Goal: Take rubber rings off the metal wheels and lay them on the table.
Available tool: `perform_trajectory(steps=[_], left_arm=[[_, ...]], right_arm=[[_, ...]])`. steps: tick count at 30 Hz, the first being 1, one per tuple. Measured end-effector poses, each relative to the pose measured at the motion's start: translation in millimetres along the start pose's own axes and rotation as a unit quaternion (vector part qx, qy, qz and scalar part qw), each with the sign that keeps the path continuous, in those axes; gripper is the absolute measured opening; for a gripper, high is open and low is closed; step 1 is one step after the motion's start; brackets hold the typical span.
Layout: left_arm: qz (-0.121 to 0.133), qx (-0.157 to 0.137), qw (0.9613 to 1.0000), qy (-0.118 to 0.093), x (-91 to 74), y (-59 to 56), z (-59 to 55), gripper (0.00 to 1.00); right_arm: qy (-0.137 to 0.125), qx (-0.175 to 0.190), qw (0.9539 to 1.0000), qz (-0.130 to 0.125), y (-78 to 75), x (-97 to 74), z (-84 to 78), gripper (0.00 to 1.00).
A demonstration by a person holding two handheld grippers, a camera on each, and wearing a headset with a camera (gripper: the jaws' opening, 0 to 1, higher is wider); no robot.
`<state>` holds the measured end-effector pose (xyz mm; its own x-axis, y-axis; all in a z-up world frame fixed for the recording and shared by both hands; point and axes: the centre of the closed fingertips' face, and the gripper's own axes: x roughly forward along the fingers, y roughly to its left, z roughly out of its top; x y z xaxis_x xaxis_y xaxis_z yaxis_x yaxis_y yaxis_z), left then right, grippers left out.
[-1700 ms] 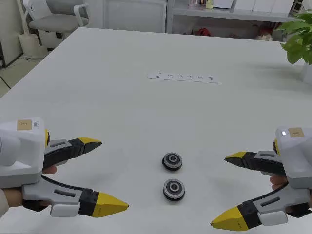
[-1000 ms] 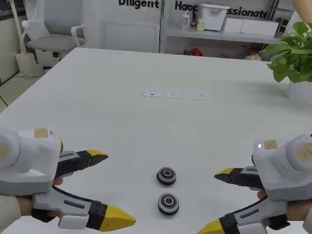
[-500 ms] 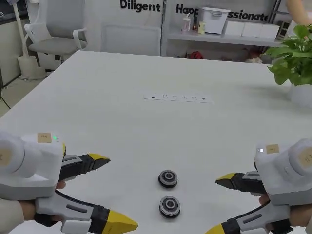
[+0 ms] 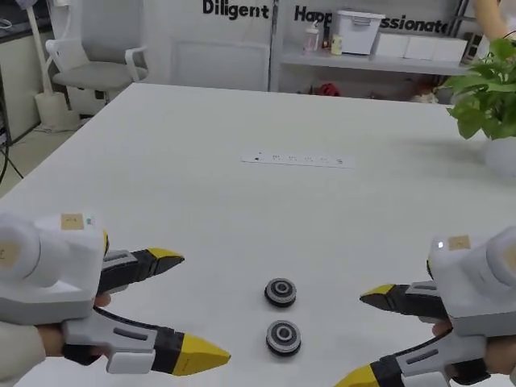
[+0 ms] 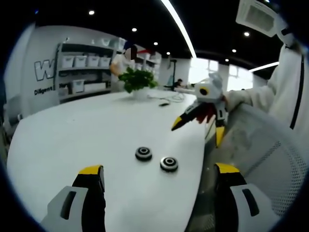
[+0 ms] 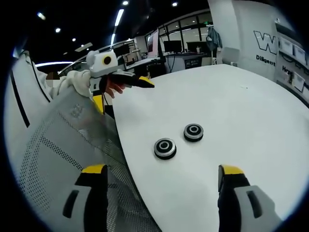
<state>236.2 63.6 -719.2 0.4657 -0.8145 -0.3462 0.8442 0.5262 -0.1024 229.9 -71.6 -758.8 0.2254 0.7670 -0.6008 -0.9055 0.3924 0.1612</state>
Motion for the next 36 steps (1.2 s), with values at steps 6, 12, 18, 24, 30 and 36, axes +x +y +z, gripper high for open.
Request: perform_trajectory(steps=[6,12,18,24,30,36], left_arm=[[-0.001,0.001,1.0,0.004,0.6,-0.1,-1.3,0.94],[-0.006,0.001,1.0,0.0,1.1,-1.5,0.8,0.94],[-0.006,-0.007,0.9999,-0.014,0.7,0.8,4.9,0.94],[-0.013,-0.005,0.9997,-0.018,1.8,-1.3,6.9,0.94],[-0.02,0.002,0.9995,-0.025,2.9,-2.4,12.4,0.94],[-0.025,-0.005,0.999,-0.037,2.9,-0.6,16.2,0.94]], right_arm=[[-0.012,0.001,0.9999,0.001,1.1,-0.7,5.3,0.91],[-0.031,0.01,0.9995,-0.002,-1.8,-3.6,12.5,0.91],[-0.048,0.021,0.9986,-0.005,-8.1,-6.4,17.7,0.91],[-0.057,0.026,0.998,-0.005,-7.4,-7.0,22.2,0.9],[-0.07,0.034,0.9969,-0.01,-13.7,-8.8,27.3,0.9],[-0.077,0.038,0.9963,-0.01,-13.6,-8.7,30.7,0.89]])
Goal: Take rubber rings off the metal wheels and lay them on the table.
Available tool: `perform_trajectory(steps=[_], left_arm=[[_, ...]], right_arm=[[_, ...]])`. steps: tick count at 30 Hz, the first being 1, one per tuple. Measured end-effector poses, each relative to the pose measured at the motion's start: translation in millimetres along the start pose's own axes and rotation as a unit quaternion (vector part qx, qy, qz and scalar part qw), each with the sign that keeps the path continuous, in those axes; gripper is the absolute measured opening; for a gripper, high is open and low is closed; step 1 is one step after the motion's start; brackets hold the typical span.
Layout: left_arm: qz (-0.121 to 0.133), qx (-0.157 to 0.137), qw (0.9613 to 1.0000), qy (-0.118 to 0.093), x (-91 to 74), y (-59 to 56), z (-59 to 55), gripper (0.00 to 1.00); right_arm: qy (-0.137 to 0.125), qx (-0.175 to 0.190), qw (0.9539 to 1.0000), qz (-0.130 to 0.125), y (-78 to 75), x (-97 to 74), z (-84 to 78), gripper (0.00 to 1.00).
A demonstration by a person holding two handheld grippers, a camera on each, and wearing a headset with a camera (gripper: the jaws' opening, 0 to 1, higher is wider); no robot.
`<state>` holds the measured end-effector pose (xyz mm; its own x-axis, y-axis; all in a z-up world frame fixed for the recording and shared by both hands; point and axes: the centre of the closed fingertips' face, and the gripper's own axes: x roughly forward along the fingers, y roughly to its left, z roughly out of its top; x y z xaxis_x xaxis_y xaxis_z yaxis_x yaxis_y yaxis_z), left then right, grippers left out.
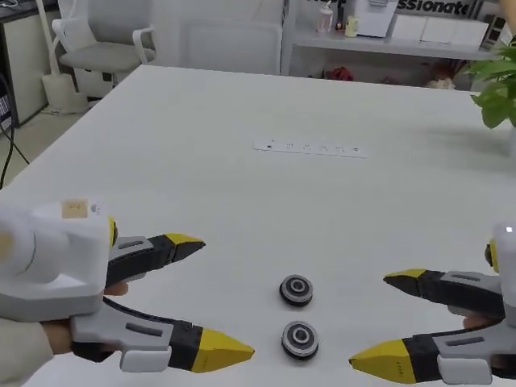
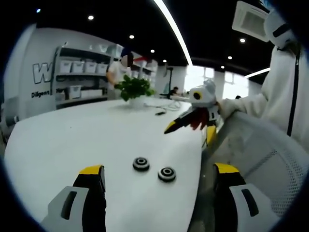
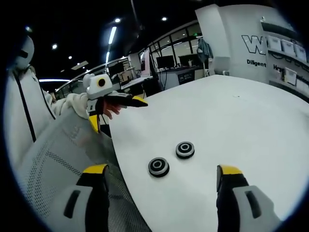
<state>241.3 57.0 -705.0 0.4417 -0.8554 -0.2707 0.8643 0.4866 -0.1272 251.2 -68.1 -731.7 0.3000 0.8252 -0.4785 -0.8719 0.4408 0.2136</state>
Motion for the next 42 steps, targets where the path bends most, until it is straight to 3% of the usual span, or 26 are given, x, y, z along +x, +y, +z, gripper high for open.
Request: perform_trajectory(steps=[9,13,18,24,36,39,42], left_arm=[[-0.003,0.002,0.9999,-0.014,-1.7,-0.3,9.6,0.93],[-0.003,0.008,0.9996,-0.026,-4.0,0.7,23.7,0.94],[-0.007,0.022,0.9986,-0.048,-10.1,0.9,52.3,0.94],[-0.018,0.07,0.997,-0.029,-8.2,-0.3,71.2,0.94],[-0.033,0.121,0.9907,-0.054,6.8,-0.5,119.4,0.93],[-0.033,0.13,0.9892,-0.059,10.7,0.8,126.2,0.92],[-0.032,0.134,0.9885,-0.062,15.1,3.6,122.1,0.89]], right_arm=[[-0.009,-0.001,1.0,-0.001,-2.5,-1.4,7.4,0.89],[-0.032,-0.007,0.9994,0.007,0.9,-4.3,24.1,0.88],[-0.049,-0.019,0.9985,0.017,3.8,-7.1,42.9,0.86],[-0.06,-0.048,0.997,0.013,1.1,-10.1,65.1,0.84],[-0.094,-0.111,0.989,0.025,5.0,-7.1,118.3,0.77],[-0.103,-0.116,0.9876,0.028,3.6,-4.4,123.0,0.75],[-0.103,-0.115,0.9875,0.029,-0.5,0.2,116.8,0.72]])
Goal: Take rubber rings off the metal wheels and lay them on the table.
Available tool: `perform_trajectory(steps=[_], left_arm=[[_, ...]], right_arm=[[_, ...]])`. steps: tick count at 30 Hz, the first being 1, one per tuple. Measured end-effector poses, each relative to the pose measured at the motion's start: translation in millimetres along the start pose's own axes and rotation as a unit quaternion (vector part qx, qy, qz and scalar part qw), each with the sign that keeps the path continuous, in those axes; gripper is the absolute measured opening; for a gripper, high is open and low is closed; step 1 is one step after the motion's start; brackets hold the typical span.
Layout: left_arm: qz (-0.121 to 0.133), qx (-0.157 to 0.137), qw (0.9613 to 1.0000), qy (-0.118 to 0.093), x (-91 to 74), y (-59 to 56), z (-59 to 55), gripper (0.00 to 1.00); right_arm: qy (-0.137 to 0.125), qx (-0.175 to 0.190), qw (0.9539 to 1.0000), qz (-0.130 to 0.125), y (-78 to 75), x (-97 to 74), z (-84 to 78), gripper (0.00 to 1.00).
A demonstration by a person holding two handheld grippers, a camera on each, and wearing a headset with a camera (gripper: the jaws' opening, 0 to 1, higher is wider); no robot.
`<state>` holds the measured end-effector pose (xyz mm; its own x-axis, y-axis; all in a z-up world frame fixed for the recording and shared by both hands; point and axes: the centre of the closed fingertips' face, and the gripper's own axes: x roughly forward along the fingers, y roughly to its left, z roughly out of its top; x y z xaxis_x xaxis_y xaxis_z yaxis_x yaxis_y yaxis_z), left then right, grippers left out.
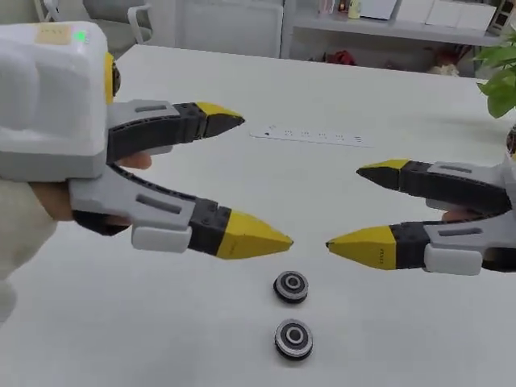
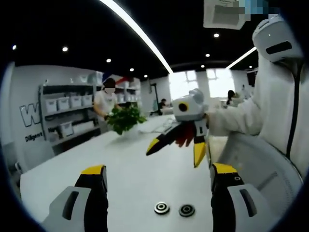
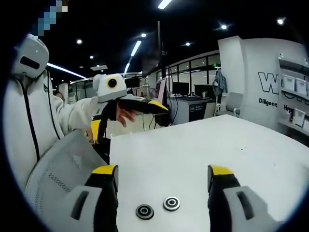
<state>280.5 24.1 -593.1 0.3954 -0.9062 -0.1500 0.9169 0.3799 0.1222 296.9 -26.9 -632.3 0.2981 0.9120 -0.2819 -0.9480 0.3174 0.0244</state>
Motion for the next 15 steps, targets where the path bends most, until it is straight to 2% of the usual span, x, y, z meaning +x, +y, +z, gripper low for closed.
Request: perform_trajectory(steps=[1,2,4,6,10,11,15], left_arm=[[0.005,0.002,1.0,0.003,1.3,2.0,-7.1,0.87],[0.007,0.001,1.0,0.003,1.7,2.8,-9.5,0.86],[0.012,-0.004,0.9999,0.008,4.8,3.3,-23.2,0.87],[0.013,-0.023,0.9996,0.005,8.7,0.9,-34.8,0.84],[0.001,-0.032,0.9991,0.027,16.3,-11.4,-58.6,0.78],[-0.002,-0.034,0.999,0.029,18.2,-14.1,-61.5,0.78],[-0.021,-0.04,0.9983,0.038,27.1,-26.2,-73.8,0.74]], right_arm=[[0.001,-0.002,1.0,0.001,-0.6,0.5,-4.0,0.7],[0.001,-0.001,1.0,0.001,-1.8,1.3,-7.9,0.68],[0.001,0.017,0.9998,0.003,-3.5,4.2,-20.2,0.68],[0.005,0.023,0.9997,0.007,-2.4,6.4,-29.7,0.67],[0.032,0.027,0.9991,0.008,-0.6,10.2,-54.7,0.62],[0.041,0.035,0.9984,0.019,4.1,10.9,-61.8,0.61],[0.066,0.039,0.9964,0.035,12.4,13.1,-79.2,0.56]])
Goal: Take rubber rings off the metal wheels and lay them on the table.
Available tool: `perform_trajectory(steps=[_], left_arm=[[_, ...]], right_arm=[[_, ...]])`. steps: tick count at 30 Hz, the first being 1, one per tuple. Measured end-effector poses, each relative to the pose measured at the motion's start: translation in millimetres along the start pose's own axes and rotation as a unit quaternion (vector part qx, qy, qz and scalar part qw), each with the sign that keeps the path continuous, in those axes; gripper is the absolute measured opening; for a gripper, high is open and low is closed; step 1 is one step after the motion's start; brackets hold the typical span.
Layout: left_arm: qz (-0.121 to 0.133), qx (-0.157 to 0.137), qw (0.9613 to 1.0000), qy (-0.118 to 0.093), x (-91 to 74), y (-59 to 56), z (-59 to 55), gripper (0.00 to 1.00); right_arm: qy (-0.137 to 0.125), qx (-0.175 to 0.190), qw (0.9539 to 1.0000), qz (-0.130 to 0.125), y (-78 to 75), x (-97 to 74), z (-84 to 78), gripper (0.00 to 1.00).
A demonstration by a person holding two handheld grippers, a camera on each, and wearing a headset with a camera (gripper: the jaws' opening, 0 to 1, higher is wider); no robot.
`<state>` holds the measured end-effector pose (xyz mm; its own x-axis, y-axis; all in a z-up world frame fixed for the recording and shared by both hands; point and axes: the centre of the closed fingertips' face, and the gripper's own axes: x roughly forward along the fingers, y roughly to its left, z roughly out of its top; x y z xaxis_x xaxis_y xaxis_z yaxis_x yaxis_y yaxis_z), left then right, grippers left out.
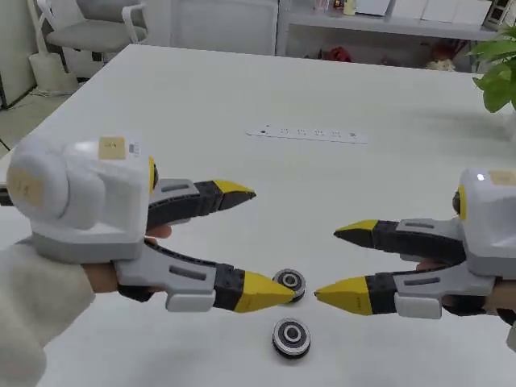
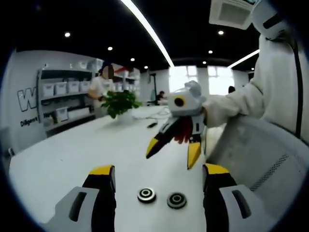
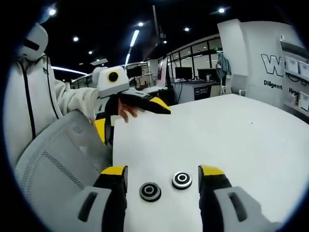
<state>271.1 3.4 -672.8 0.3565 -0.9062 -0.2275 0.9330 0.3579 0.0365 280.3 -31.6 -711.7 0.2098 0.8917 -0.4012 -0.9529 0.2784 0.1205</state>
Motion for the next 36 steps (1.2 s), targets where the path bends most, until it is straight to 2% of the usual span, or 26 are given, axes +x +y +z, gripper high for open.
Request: perform_trajectory(steps=[4,5,7,15,22,25,28,36], left_arm=[[-0.013,-0.023,0.9996,-0.002,7.9,-7.1,-8.7,0.73],[-0.015,-0.025,0.9996,0.001,9.3,-8.6,-11.1,0.73],[-0.027,-0.035,0.999,0.006,12.2,-13.3,-17.0,0.74],[-0.024,-0.034,0.9989,0.021,22.5,-15.2,-34.0,0.69],[-0.03,-0.03,0.9983,0.04,27.9,-19.6,-48.1,0.6],[-0.033,-0.038,0.9976,0.048,31.0,-22.7,-56.5,0.59],[-0.033,-0.034,0.9972,0.057,33.6,-23.9,-63.4,0.58],[-0.046,-0.026,0.9954,0.079,40.4,-32.4,-78.2,0.48]], right_arm=[[0.024,0.003,0.9996,0.01,3.9,4.0,-16.8,0.56],[0.037,0.006,0.9992,0.014,4.9,4.7,-23.5,0.56],[0.046,0.011,0.9988,0.015,5.7,7.0,-29.8,0.54],[0.095,0.015,0.995,0.027,9.3,17.0,-59.3,0.5],[0.106,0.004,0.9938,0.034,12.2,22.2,-69.2,0.4],[0.109,0.014,0.9935,0.033,10.5,23.3,-75.5,0.37],[0.116,0.012,0.9925,0.035,12.7,24.8,-80.6,0.32],[0.125,-0.001,0.9911,0.045,19.8,29.7,-83.6,0.28]])
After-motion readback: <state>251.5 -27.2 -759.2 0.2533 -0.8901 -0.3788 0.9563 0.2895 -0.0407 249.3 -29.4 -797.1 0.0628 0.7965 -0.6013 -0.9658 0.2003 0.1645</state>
